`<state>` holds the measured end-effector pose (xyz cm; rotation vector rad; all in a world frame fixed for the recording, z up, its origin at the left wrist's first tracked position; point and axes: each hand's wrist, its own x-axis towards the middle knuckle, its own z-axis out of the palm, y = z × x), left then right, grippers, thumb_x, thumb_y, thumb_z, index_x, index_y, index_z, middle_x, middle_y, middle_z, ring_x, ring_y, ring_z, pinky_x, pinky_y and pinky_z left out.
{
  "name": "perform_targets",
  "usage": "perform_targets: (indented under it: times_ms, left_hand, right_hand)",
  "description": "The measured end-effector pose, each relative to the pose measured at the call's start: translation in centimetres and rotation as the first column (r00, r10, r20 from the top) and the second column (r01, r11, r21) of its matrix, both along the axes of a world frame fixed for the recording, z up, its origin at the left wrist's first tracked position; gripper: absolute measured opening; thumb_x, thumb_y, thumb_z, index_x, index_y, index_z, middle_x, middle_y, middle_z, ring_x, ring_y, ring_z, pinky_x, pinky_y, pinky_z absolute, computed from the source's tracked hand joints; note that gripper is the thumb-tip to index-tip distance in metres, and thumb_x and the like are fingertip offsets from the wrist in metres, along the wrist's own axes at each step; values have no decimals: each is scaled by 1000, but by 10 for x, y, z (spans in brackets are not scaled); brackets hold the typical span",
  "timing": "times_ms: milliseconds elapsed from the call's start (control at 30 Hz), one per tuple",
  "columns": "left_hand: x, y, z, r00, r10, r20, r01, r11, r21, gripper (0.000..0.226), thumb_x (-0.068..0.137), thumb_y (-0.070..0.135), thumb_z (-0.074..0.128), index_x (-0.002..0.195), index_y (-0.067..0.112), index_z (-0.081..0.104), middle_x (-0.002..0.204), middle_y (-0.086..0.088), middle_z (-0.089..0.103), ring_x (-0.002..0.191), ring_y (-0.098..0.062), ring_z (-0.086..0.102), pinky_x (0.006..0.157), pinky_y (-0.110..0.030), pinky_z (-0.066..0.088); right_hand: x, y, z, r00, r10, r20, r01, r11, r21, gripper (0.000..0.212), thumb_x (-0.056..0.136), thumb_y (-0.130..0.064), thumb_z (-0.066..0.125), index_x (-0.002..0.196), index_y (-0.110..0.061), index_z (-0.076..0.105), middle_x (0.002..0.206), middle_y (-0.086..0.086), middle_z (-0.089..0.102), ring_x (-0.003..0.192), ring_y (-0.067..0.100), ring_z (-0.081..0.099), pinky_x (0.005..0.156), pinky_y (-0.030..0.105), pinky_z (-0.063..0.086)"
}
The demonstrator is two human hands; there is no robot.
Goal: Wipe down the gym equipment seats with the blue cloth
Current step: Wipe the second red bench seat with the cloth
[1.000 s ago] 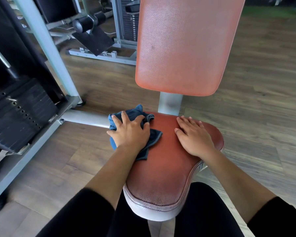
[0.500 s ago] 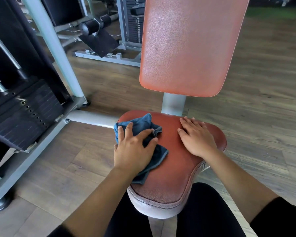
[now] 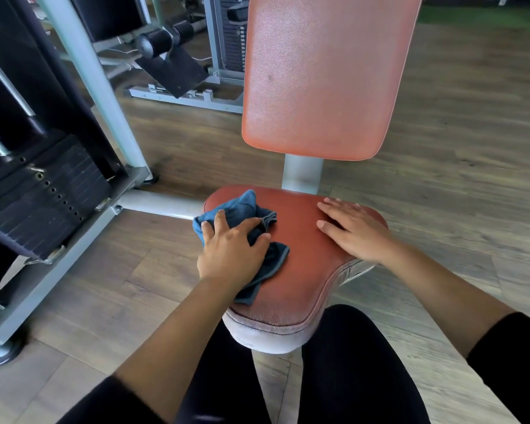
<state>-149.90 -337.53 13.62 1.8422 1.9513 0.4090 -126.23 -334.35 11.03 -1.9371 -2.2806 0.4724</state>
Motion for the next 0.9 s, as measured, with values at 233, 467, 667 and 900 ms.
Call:
perform_targets:
  times_ms: [233,467,667,900]
  left_hand:
    - [8,-56,0,990,-24,-140,62,961,268,29,86,51,53,112,44,64,137,-4,47,127,-28,43,84,-46,48]
    - [41,-62,0,892,-142,-429,273,926,261,42,79,50,40,105,35,69,123,-17,60,112,-45,55,77,-57,49]
    - [51,-56,-1,844,-330,-422,457,854,247,41,80,47,39,109,39,66,127,-13,60,117,-42,54,78,-54,51]
    - [22,-16,-1,940,-227,-255,279,941,191,39,90,52,42,125,43,55,147,0,38,137,-26,32,106,-48,36]
  right_hand:
    - [33,-35,-12,994,103,-35,-100,991,92,87,82,-78,-1,152,-29,15,160,-9,9,143,0,-5,113,21,-13]
    - [36,-56,-24,998,49,-34,-41,979,199,81,88,-68,-2,152,-22,16,159,-6,9,147,8,-4,114,19,-15]
    - [33,-59,-34,999,0,-52,12,970,242,89,87,-69,-9,152,-15,19,159,-1,13,147,11,-1,116,22,-12]
    - [31,-61,-32,999,-18,-29,24,968,250,76,91,-61,-2,152,-19,12,160,-5,6,147,7,-6,117,23,-12]
